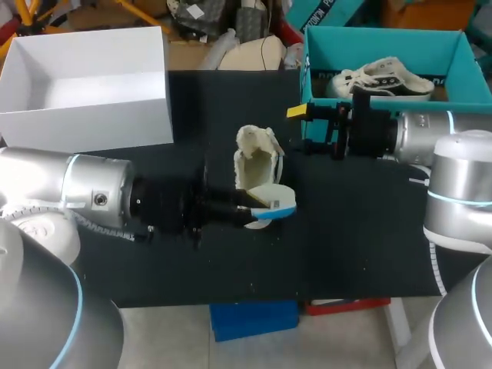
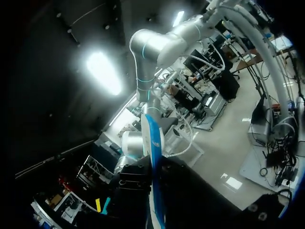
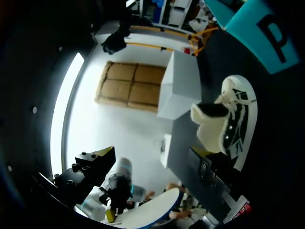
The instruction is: Take the shoe out of the shoebox, open the shoe tongue, remove and reinsert the insole, then place the shoe into the shoebox
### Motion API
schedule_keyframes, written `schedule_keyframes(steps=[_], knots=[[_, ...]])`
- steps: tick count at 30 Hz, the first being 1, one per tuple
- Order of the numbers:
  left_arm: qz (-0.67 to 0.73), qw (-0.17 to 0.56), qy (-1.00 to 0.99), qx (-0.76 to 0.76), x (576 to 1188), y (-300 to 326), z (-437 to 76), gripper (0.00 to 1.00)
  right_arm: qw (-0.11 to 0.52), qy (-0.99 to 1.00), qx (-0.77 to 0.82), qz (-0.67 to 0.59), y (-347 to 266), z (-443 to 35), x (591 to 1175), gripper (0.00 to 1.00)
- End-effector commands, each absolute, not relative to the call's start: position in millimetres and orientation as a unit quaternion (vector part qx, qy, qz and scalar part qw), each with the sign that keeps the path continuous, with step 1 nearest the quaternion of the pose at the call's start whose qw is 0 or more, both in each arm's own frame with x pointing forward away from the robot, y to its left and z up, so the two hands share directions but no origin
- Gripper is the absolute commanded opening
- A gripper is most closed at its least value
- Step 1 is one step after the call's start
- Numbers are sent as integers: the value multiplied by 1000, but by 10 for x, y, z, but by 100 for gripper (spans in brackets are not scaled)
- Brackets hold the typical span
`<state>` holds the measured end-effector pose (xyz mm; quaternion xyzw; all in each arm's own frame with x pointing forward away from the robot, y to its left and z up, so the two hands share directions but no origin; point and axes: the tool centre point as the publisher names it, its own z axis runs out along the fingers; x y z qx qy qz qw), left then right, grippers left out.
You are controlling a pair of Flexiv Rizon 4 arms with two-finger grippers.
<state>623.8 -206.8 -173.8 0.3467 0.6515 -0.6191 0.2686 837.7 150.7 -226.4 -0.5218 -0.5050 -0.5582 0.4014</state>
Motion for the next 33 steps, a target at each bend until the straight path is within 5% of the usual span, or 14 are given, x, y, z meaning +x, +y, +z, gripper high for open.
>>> schedule_keyframes(steps=[1, 14, 33], knots=[[-597, 351, 602, 397, 6116, -2058, -2044, 0, 400, -504, -523, -558, 1524, -2267, 8370, 100], [-410, 520, 496, 561, 6326, -1974, -2646, 0, 400, -504, -523, -558, 1524, -2267, 8370, 100], [-303, 570, 463, 607, 7104, -1868, -2926, 0, 400, -504, -523, -558, 1524, -2267, 8370, 100]])
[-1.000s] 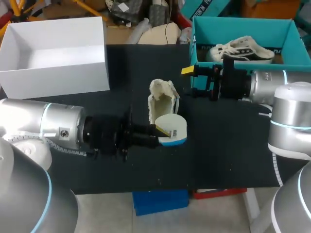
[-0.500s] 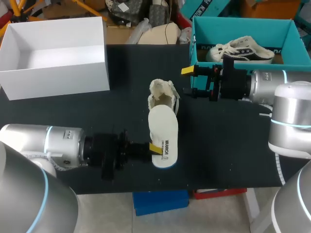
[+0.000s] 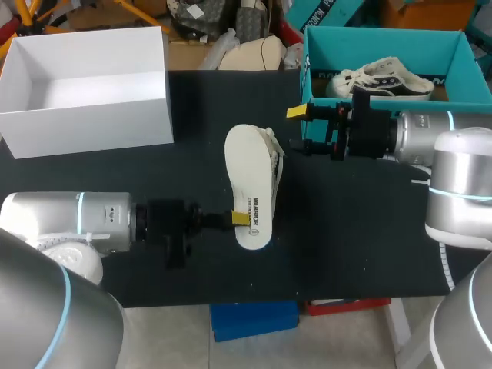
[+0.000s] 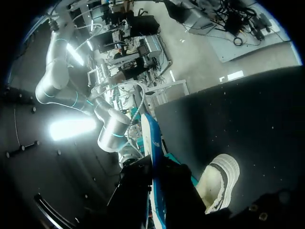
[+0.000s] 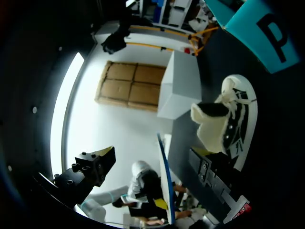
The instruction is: Take the shoe out of the shoebox, open the shoe tongue, remove and reinsert the insole, then place the shoe into the shoebox
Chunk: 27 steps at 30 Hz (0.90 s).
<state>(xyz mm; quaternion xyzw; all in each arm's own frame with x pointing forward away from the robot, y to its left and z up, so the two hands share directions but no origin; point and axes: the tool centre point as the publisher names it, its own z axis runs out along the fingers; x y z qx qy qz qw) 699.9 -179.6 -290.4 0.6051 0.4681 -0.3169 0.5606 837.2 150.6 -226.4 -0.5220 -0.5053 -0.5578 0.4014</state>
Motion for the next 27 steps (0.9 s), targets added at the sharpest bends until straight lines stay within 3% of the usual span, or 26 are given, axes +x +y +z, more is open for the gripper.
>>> schedule_keyframes(steps=[1, 27], knots=[[-309, 567, 467, 604, 7146, -1866, -2928, 0, 400, -504, -523, -558, 1524, -2267, 8370, 100], [-376, 513, 525, 565, 7471, -1818, -2629, 0, 400, -504, -523, -558, 1524, -2267, 8370, 100]])
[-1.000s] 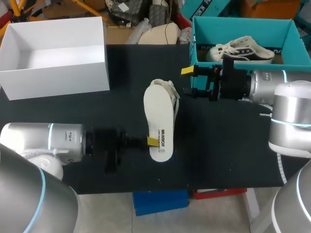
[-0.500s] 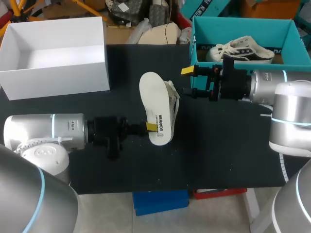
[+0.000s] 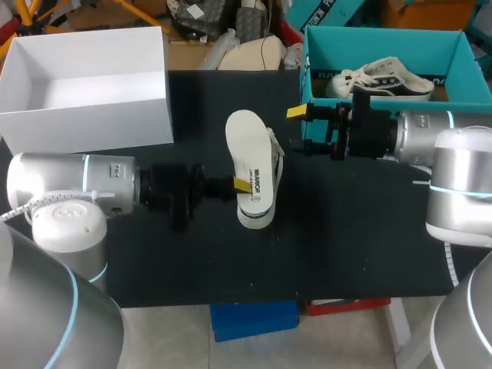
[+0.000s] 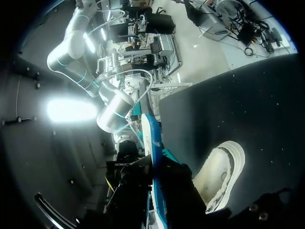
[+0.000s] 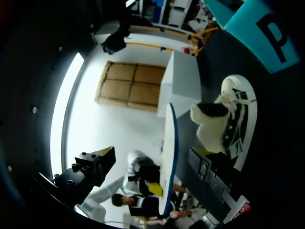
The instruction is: Take the shoe out of the shoebox, open the shoe tongue, remove and reinsert the insole, then place the shoe into the shoebox
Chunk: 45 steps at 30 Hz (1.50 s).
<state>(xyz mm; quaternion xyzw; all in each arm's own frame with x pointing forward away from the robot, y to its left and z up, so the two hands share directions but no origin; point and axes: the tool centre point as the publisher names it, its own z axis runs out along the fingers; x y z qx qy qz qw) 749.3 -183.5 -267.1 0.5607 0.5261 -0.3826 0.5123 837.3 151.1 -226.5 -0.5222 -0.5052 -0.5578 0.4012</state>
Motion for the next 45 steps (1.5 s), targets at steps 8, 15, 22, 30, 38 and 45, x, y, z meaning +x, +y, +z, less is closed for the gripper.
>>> schedule_keyframes(steps=[8, 15, 22, 30, 38, 45], knots=[[-376, 509, 522, 571, 7432, -1803, -2632, 0, 400, -504, -523, -558, 1524, -2267, 8370, 100], [-376, 509, 522, 571, 7432, -1803, -2632, 0, 415, -537, -521, -518, 1495, -2284, 8381, 100], [-376, 509, 522, 571, 7432, -1803, -2632, 0, 472, -555, -513, -453, 1588, -2394, 8384, 100], [-376, 509, 522, 571, 7432, -1803, -2632, 0, 493, -540, -518, -443, 1795, -2564, 8239, 100], [-376, 509, 522, 571, 7432, -1803, -2632, 0, 485, -538, -531, -439, 1936, -2578, 8183, 98], [-376, 509, 522, 571, 7432, -1803, -2632, 0, 465, -540, -538, -451, 2076, -2539, 8227, 60]])
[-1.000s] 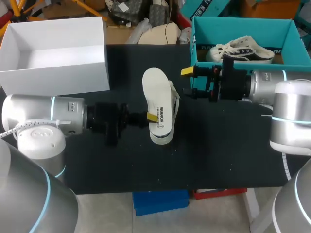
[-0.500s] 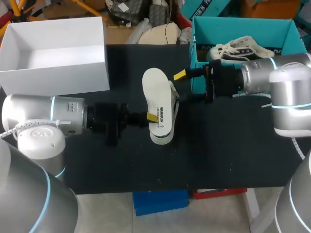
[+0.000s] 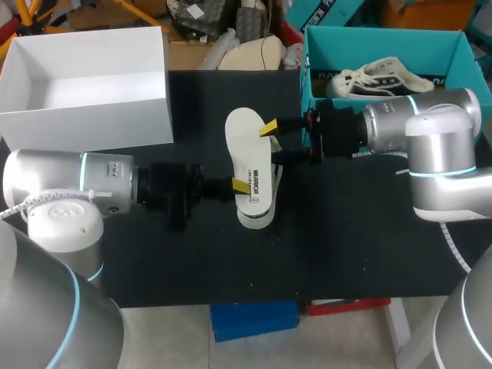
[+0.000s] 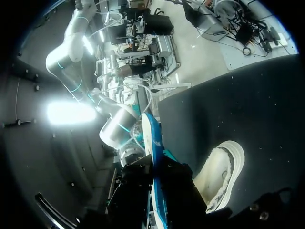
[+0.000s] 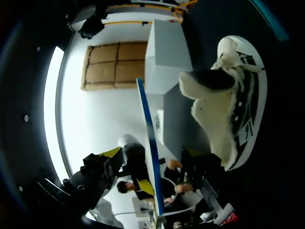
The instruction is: Take the shoe out of the shoebox, open the shoe tongue, remove and reinsert the insole, then place the shoe into the shoebox
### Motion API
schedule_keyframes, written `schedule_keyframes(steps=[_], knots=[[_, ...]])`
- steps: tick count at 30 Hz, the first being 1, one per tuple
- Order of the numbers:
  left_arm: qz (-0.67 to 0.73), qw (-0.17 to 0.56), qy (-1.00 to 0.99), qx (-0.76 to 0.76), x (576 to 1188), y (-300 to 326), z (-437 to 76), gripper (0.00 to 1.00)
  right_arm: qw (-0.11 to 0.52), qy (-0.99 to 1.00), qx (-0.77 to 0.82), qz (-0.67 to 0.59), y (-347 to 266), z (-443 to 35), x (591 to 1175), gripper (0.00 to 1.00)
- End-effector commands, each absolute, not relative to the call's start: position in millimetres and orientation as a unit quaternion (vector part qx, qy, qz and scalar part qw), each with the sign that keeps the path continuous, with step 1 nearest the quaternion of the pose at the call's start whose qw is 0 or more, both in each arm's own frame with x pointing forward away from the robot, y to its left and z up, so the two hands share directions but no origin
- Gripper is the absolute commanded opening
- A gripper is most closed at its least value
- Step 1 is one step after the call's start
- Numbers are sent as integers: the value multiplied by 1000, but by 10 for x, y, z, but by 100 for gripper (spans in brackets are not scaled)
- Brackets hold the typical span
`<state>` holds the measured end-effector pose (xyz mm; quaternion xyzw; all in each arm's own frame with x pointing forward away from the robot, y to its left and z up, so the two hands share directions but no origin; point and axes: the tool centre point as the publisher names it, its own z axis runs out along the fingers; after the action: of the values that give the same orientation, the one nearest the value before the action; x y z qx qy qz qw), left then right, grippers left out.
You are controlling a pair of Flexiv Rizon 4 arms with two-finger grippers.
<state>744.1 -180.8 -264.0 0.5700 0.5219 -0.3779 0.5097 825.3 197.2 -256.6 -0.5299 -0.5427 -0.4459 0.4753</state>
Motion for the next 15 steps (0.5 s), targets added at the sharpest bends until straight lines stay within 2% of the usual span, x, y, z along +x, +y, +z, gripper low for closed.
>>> schedule_keyframes(steps=[1, 2, 4, 6, 12, 15], knots=[[-376, 509, 522, 571, 7432, -1803, -2632, 0, 465, -540, -538, -451, 2099, -2542, 8230, 60], [-376, 509, 522, 571, 7432, -1803, -2632, 0, 465, -540, -537, -452, 2126, -2548, 8232, 63], [-376, 509, 522, 571, 7432, -1803, -2632, 0, 465, -539, -538, -452, 2167, -2562, 8233, 62], [-376, 509, 522, 571, 7432, -1803, -2632, 0, 464, -537, -537, -456, 2197, -2581, 8233, 53], [-376, 509, 522, 571, 7432, -1803, -2632, 0, 466, -531, -537, -460, 2247, -2629, 8219, 49], [-376, 509, 522, 571, 7432, -1803, -2632, 0, 465, -530, -537, -462, 2251, -2632, 8218, 43]])
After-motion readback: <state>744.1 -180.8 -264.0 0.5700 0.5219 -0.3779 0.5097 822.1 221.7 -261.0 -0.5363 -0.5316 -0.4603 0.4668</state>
